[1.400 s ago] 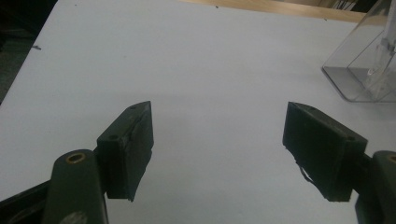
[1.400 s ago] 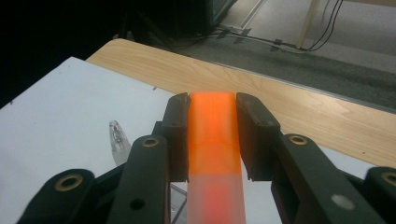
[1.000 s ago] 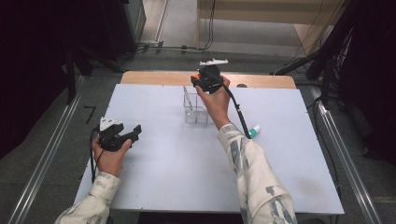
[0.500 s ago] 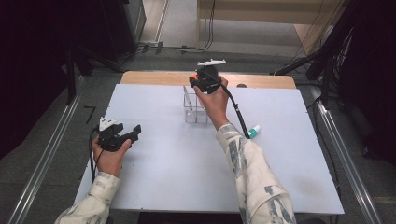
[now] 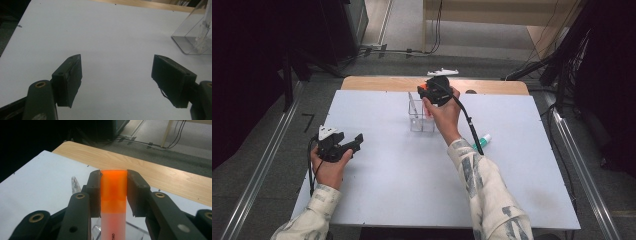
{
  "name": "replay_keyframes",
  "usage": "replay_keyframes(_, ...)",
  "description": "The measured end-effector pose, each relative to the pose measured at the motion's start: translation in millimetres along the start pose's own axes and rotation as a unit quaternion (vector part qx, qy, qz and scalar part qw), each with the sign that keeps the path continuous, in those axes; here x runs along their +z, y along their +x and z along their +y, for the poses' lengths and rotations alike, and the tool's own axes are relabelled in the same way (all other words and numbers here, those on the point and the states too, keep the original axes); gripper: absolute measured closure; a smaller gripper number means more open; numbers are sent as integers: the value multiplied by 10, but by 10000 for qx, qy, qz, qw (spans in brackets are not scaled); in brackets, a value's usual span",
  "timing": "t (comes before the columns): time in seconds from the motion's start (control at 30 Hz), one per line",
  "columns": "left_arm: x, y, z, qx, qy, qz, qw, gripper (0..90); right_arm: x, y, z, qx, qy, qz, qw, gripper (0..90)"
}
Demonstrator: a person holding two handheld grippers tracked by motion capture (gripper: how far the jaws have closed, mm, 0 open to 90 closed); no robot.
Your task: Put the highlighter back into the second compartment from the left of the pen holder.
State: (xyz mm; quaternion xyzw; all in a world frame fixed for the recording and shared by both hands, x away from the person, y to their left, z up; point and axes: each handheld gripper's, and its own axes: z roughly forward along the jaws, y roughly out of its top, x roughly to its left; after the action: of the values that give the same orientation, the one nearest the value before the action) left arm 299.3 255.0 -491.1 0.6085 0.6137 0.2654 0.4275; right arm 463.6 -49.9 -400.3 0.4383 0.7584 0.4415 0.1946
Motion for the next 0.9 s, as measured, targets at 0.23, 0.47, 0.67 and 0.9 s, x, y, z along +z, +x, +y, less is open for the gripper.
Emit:
replay_keyframes(0.23, 5, 2, 0, -11, 17, 7, 10000, 252, -73, -16, -140, -60, -49, -39, 10000, 646)
replay_keyframes(0.47, 20, -6, -6, -4, 37, 19, 10000, 252, -115, -18, -246, -176, -18, -31, 9998, 643)
replay_keyframes(0.67, 19, -9, -6, 10, 46, 32, 10000, 252, -106, -22, -313, -194, 69, -37, 9998, 636)
replay_keyframes(0.9, 17, -8, -7, 14, 51, 30, 10000, 252, -110, -41, -357, -185, 82, -60, 9998, 616)
